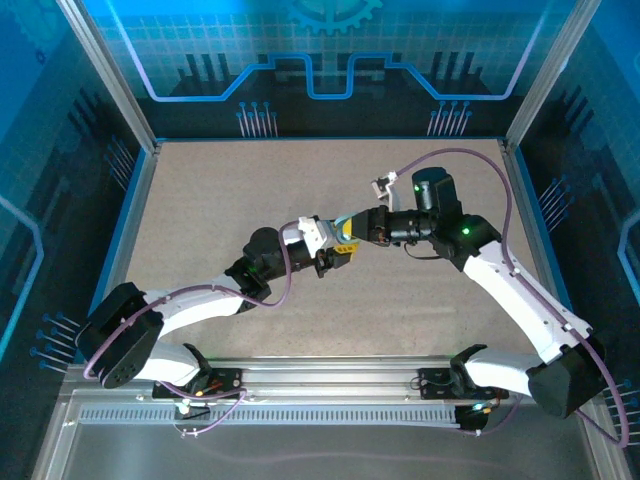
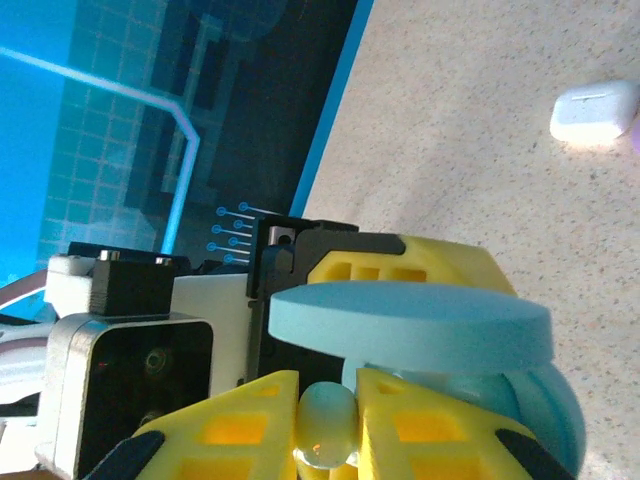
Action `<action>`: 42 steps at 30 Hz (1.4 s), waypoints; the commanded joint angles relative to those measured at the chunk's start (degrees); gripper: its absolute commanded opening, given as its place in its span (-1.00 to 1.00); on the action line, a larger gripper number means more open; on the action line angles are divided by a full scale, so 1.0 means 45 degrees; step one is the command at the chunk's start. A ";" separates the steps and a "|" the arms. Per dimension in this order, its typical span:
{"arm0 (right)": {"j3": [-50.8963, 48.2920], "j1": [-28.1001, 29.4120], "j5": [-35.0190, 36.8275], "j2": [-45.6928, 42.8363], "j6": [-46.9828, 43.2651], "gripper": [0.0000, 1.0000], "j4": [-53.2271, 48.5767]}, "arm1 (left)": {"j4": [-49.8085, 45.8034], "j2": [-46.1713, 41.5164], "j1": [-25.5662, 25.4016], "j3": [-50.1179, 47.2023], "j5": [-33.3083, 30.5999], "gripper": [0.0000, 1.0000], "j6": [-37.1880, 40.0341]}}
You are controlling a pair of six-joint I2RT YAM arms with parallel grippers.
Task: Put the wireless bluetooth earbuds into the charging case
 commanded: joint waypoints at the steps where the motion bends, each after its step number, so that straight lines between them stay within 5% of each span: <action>1: 0.0479 0.0207 0.0753 0.0007 -0.0324 -0.58 -0.0283 | 0.0635 0.0081 -0.0127 0.0430 -0.0075 -0.32 0.0376; 42: 0.1609 0.1078 0.2412 0.0745 -0.1085 -0.41 -0.2782 | 0.1055 0.0039 -0.0157 0.0247 -0.0421 -0.31 0.0305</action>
